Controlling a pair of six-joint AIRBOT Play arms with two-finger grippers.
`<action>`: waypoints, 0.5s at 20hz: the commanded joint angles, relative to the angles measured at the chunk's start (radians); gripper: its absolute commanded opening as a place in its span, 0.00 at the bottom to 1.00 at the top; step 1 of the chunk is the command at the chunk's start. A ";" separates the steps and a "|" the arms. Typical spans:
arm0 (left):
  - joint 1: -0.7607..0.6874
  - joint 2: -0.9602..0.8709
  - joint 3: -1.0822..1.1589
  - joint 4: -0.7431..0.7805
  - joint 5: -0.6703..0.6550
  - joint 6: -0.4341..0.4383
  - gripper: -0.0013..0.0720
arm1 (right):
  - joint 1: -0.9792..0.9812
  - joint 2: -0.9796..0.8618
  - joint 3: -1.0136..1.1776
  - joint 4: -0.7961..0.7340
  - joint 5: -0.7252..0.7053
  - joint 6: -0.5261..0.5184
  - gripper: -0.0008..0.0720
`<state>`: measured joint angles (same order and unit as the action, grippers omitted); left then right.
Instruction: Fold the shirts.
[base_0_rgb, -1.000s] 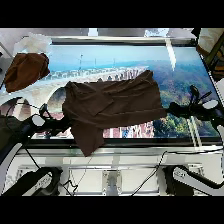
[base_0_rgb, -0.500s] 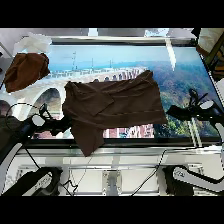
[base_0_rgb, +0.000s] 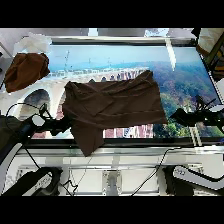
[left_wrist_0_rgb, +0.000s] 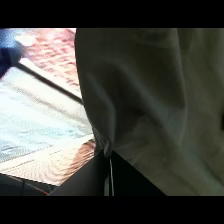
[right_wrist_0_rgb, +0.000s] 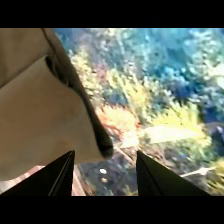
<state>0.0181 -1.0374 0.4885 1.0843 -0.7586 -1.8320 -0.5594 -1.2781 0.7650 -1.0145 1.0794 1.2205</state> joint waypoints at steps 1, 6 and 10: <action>0.001 0.000 0.001 -0.007 -0.001 0.011 0.04 | -0.008 -0.001 -0.031 0.034 0.011 -0.013 0.63; 0.001 0.000 0.001 -0.014 -0.001 0.023 0.03 | -0.008 -0.001 -0.126 0.075 -0.046 -0.024 0.63; 0.001 0.000 0.001 -0.014 -0.002 0.023 0.03 | -0.008 -0.002 -0.153 0.166 -0.138 -0.063 0.62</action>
<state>0.0181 -1.0374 0.4885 1.0710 -0.7597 -1.8095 -0.5674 -1.2781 0.6353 -0.9066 1.0134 1.1809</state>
